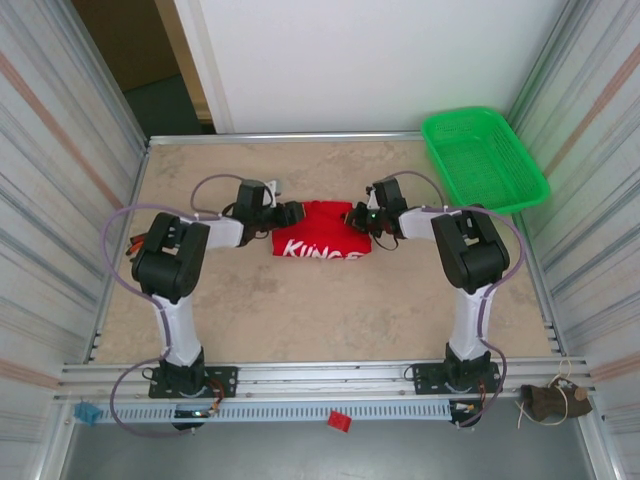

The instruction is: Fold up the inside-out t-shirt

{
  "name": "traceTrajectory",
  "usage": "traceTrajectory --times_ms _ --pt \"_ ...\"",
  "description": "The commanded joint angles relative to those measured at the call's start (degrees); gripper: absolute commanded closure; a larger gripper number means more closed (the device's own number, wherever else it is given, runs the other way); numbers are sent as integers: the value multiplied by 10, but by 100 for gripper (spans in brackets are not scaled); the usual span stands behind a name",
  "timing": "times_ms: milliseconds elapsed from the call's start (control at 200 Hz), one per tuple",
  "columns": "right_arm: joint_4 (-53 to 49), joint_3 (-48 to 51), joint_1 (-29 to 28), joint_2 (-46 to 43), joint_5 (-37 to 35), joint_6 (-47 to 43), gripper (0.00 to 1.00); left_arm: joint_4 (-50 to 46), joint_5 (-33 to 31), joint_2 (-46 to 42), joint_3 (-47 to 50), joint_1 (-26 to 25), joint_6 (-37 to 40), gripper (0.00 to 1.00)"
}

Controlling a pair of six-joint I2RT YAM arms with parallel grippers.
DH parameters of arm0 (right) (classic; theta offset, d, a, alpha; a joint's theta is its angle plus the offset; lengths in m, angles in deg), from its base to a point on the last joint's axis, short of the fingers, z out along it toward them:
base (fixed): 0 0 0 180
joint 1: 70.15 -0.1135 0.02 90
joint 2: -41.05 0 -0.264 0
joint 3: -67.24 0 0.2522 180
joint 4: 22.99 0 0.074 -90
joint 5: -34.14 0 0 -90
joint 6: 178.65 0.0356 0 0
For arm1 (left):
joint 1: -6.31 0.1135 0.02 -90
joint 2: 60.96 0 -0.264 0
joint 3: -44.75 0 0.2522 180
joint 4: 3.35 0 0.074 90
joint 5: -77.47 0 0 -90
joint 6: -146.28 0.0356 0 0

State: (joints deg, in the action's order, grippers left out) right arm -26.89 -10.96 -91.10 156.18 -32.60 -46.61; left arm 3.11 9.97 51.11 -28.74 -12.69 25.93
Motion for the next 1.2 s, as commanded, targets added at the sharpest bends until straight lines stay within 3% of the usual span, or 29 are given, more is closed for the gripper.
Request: traceTrajectory --times_ms 0,65,165,245,381,541,671,812,862,1047,1192 --pt "2 -3 6 -8 22 10 97 -3 4 0 -6 5 -15 42" --pt "-20 2 7 -54 26 0 96 -3 11 -51 6 0 -17 42" --pt "-74 8 1 -123 13 -34 91 -98 6 -126 -17 -22 13 37" --pt "-82 28 -5 -147 3 -37 89 -121 -4 -153 -15 -43 16 35" --pt "-23 78 -25 -131 -2 4 88 -68 -26 -146 40 -76 -23 35" --pt "45 113 -33 -69 -2 43 88 22 -49 -91 106 -79 -57 35" --pt "37 94 -22 -57 37 45 88 -25 -31 -65 54 -79 -35 35" --pt "-7 88 -2 -148 53 26 85 -107 -33 -115 -13 -105 -13 33" --pt "-33 86 6 -190 54 16 81 -130 -45 -126 -34 -121 -11 32" --pt "-144 93 40 -316 18 -30 46 -110 -71 -65 -78 -154 -82 30" --pt "-198 122 80 -395 1 -34 32 -96 -98 22 -96 -158 -144 30"
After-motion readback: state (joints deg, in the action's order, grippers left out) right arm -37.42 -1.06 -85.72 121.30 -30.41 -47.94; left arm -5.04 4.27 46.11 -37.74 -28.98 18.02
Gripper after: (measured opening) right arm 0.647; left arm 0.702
